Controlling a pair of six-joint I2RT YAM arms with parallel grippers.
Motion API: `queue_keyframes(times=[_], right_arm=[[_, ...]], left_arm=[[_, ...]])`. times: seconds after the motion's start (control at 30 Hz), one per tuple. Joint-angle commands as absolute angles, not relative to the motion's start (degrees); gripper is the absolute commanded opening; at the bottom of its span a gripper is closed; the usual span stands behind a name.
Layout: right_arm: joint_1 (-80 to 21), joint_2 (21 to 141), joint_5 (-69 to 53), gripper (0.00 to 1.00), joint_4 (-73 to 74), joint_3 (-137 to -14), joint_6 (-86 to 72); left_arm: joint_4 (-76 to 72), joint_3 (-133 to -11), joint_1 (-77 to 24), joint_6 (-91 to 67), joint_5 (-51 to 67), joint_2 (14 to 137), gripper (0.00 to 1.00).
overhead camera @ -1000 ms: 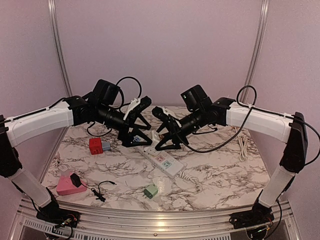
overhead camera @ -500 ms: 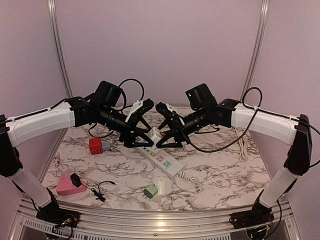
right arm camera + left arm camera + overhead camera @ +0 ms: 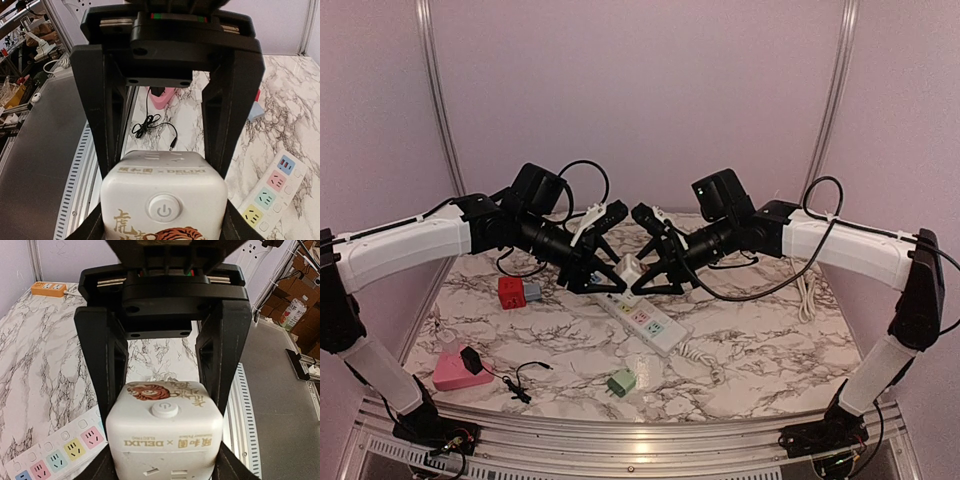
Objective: Insert the plug
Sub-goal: Pass from the right arm to the left
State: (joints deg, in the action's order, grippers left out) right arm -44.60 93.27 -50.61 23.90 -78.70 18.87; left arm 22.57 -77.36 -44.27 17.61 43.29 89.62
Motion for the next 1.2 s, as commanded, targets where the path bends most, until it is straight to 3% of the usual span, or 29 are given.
queue_keyframes(times=[0.0,0.13,0.27,0.5,0.67,1.17], right_arm=[[-45.28,90.97,-52.72,0.15,18.68,-79.63,17.54],[-45.23,90.79,-50.87,0.2,18.04,-79.51,16.73],[-45.24,91.25,-44.49,0.38,17.99,-79.73,13.4],[-44.65,91.84,-43.32,0.53,17.9,-81.05,0.73],[-44.76,89.92,-47.32,0.76,11.14,-78.75,-7.04],[-44.56,90.57,-41.42,0.78,5.38,-79.68,-27.12]], left_arm=[[22.94,-77.44,-44.64,17.59,43.15,90.36,0.22],[22.92,-77.64,-44.74,17.3,42.97,90.13,0.07],[21.65,-77.18,-44.77,16.24,39.17,89.02,0.0],[13.66,-72.09,-44.78,13.78,28.67,83.71,0.0],[10.89,-70.33,-44.82,13.04,27.68,81.98,0.0],[3.72,-65.49,-45.81,11.54,14.05,76.54,0.0]])
